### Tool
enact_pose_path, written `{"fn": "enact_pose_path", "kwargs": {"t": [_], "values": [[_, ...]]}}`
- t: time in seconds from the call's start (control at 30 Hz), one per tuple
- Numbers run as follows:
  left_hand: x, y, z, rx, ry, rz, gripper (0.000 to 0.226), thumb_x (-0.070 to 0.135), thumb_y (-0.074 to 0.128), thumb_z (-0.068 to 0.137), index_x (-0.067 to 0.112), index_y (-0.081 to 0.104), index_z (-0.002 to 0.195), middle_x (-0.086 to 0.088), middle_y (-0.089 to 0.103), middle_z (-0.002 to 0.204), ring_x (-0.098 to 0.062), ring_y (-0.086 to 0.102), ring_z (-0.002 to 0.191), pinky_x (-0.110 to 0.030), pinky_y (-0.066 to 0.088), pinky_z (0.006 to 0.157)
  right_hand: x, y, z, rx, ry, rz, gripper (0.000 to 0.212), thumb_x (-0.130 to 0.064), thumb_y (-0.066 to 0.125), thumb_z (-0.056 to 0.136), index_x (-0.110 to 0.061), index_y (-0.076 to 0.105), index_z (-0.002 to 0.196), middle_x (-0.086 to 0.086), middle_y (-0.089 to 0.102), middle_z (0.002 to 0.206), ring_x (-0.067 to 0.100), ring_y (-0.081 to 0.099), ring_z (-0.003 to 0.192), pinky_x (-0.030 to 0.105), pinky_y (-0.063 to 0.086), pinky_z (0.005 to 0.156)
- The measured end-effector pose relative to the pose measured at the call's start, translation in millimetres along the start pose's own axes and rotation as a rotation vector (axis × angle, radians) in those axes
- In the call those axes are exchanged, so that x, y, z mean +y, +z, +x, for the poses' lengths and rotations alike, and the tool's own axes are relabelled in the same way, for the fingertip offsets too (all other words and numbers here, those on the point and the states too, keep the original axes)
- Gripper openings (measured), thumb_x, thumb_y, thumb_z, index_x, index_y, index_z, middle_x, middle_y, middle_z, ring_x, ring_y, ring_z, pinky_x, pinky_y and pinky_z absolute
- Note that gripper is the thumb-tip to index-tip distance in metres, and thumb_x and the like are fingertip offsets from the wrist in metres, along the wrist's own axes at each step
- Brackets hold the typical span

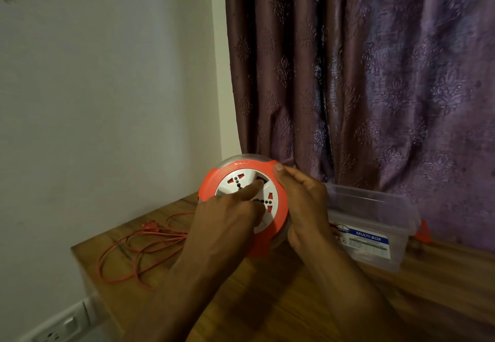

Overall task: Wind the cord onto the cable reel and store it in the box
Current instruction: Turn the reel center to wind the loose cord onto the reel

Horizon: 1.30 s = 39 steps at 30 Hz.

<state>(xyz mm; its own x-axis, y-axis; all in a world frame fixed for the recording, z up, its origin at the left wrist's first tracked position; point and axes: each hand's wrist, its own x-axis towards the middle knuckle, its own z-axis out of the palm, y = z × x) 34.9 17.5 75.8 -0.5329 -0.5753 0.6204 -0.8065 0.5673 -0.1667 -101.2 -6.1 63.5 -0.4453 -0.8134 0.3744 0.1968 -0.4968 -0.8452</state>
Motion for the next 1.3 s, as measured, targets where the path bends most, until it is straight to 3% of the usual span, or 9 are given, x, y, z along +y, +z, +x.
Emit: {"fn": "enact_pose_path", "kwargs": {"t": [0.13,0.27,0.37,0.47,0.57,0.9,1.07,1.17,1.3], "values": [[-2.6,-5.6,-11.1,0.186,-0.065,-0.281,0.017,0.019,0.059,0.079,0.029,0.068,0.088,0.008,0.062,0.121,-0.023,0.064,0.098,-0.026,0.048,0.079,-2.6,1.9,-1.0,0.005,-0.030,-0.024,0.012,-0.030,0.070,0.087,-0.033,0.075,0.077,-0.003,0.079,0.079,0.019,0.076,0.071,0.034,0.062,0.064],[-2.3,-3.1,-21.7,0.272,-0.246,-0.258,0.035,0.034,0.059,0.083,0.030,0.057,0.117,0.003,0.068,0.109,-0.015,0.065,0.071,-0.024,0.049,0.062,-6.0,-0.4,-0.7,0.040,-0.058,-0.011,0.015,-0.033,0.071,0.087,-0.036,0.074,0.072,-0.008,0.078,0.073,0.015,0.075,0.064,0.026,0.058,0.053],[0.8,1.6,-19.2,0.163,-0.253,-0.145,0.057,0.053,0.046,0.087,0.042,0.024,0.139,0.005,0.057,0.125,-0.014,0.063,0.085,-0.025,0.050,0.058,-7.7,0.2,-1.1,0.039,-0.062,-0.004,0.015,-0.034,0.071,0.087,-0.038,0.074,0.072,-0.008,0.078,0.073,0.015,0.075,0.064,0.027,0.059,0.053],[3.6,9.6,-12.3,0.095,-0.246,-0.099,0.066,0.056,0.035,0.090,0.050,-0.010,0.137,0.003,0.044,0.134,-0.016,0.060,0.092,-0.026,0.052,0.061,-7.9,1.8,-1.2,0.025,-0.068,-0.004,0.019,-0.035,0.070,0.087,-0.043,0.075,0.070,-0.009,0.078,0.075,0.015,0.076,0.065,0.027,0.059,0.054],[2.2,16.6,-7.5,0.060,-0.249,-0.066,0.068,0.052,0.035,0.092,0.051,-0.017,0.135,0.001,0.041,0.134,-0.014,0.058,0.094,-0.023,0.049,0.062,-7.3,1.7,-0.7,0.033,-0.066,0.003,0.019,-0.036,0.070,0.086,-0.045,0.075,0.070,-0.010,0.079,0.077,0.015,0.076,0.067,0.028,0.060,0.056],[5.9,17.6,-2.7,0.019,-0.233,-0.076,0.077,0.031,0.064,0.080,0.054,0.012,0.131,-0.008,0.025,0.149,-0.034,0.053,0.115,-0.041,0.053,0.079,-5.0,-0.1,3.3,0.028,-0.007,0.045,0.008,-0.030,0.073,0.085,-0.030,0.078,0.080,-0.001,0.080,0.083,0.018,0.077,0.075,0.033,0.060,0.064],[5.6,7.2,4.9,0.041,-0.179,-0.059,0.048,0.029,0.068,0.076,0.046,0.048,0.117,-0.002,0.044,0.138,-0.029,0.056,0.112,-0.038,0.053,0.079,-4.8,0.5,2.0,0.001,0.005,0.059,0.016,-0.025,0.071,0.086,-0.030,0.079,0.073,0.003,0.079,0.082,0.025,0.076,0.080,0.038,0.062,0.071],[5.8,4.4,6.8,0.000,-0.124,-0.014,0.029,0.033,0.065,0.080,0.040,0.058,0.107,0.005,0.033,0.148,-0.030,0.050,0.120,-0.040,0.050,0.086,-6.8,-0.5,2.1,-0.007,0.007,0.037,0.018,-0.024,0.070,0.088,-0.029,0.077,0.072,0.001,0.079,0.078,0.021,0.076,0.071,0.033,0.062,0.063],[2.6,2.0,4.9,-0.017,-0.070,0.037,0.012,0.027,0.063,0.080,0.029,0.063,0.091,0.013,0.036,0.146,-0.030,0.050,0.120,-0.037,0.052,0.080,-5.6,-1.4,1.5,-0.010,0.013,0.020,0.011,-0.024,0.070,0.087,-0.027,0.075,0.078,-0.001,0.079,0.076,0.018,0.076,0.067,0.031,0.062,0.062]]}}
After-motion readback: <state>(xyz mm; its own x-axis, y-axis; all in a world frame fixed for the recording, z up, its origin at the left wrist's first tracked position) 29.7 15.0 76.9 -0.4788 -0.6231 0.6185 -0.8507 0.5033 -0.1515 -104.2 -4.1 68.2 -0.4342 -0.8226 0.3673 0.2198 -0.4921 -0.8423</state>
